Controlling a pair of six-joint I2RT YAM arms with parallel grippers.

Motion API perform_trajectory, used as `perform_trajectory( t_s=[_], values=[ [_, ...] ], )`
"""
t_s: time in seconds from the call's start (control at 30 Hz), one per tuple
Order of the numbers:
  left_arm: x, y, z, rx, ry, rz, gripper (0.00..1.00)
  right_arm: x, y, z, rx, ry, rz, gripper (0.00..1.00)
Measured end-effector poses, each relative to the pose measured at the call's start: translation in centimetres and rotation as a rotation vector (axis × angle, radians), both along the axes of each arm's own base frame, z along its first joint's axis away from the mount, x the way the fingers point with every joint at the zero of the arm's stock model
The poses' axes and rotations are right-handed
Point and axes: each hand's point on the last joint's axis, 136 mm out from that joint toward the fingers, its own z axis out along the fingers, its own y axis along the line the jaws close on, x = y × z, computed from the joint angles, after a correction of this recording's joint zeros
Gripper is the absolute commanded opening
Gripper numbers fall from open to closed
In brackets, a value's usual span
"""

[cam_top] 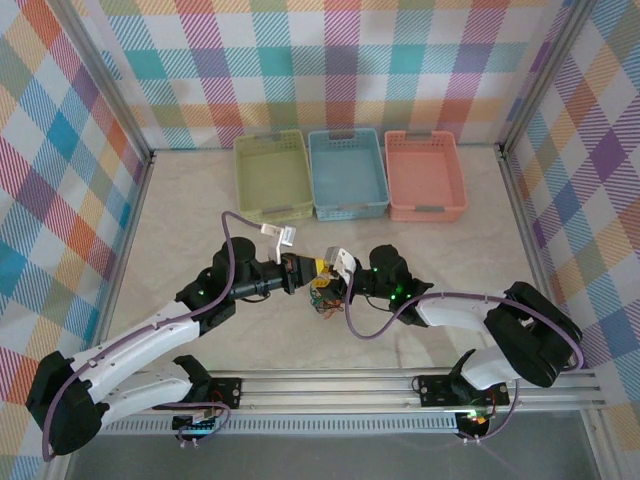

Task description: Untangle the cables

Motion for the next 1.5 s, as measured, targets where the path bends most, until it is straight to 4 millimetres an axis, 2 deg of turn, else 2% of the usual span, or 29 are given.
perform_trajectory(
  t_s=[0.17, 0.27, 0.4, 0.5, 0.57, 0.9, 0.97, 1.13, 1.2, 1.33, 1.5],
  values=[
    [0.5, 0.5, 0.6, 0.005, -0.013, 0.045, 0.00, 1.1, 0.3, 0.5, -0.023, -0.019, -0.027, 0.30],
    [0.0, 0.8, 1.1, -0.002, -0.014, 0.042, 0.00, 1.7, 0.4, 0.5, -0.037, -0.024, -0.051, 0.28],
    [-2.0, 1.0, 3.8, -0.048, -0.045, -0.004, 0.00, 2.4, 0.1, -0.9, -0.090, 0.004, -0.092, 0.27],
    [-2.6, 1.8, 6.5, -0.087, -0.076, 0.011, 0.00, 2.7, -0.2, -1.5, -0.115, 0.016, -0.112, 0.26],
    [-2.7, 2.3, 7.6, -0.098, -0.077, 0.026, 0.00, 2.8, -0.2, -1.6, -0.117, 0.016, -0.118, 0.25],
    [-2.9, 4.7, 9.8, -0.093, -0.022, 0.128, 0.00, 3.3, -0.5, -1.8, -0.139, 0.018, -0.151, 0.23],
    [-3.1, 5.3, 11.2, -0.096, -0.029, 0.145, 0.00, 3.6, -0.4, -1.9, -0.145, 0.019, -0.161, 0.24],
    [-4.6, 7.7, 16.7, -0.159, -0.093, 0.184, 0.00, 4.0, -0.7, -2.7, -0.174, 0.032, -0.184, 0.28],
    [-5.2, 8.8, 18.0, -0.177, -0.115, 0.202, 0.00, 4.0, -0.7, -2.9, -0.181, 0.039, -0.187, 0.28],
    [-6.0, 10.6, 18.3, -0.175, -0.126, 0.242, 0.00, 4.1, -0.7, -2.8, -0.181, 0.038, -0.189, 0.27],
    [-6.4, 11.8, 18.9, -0.145, -0.140, 0.271, 0.00, 4.6, -0.7, -2.7, -0.185, 0.037, -0.202, 0.27]
  ],
)
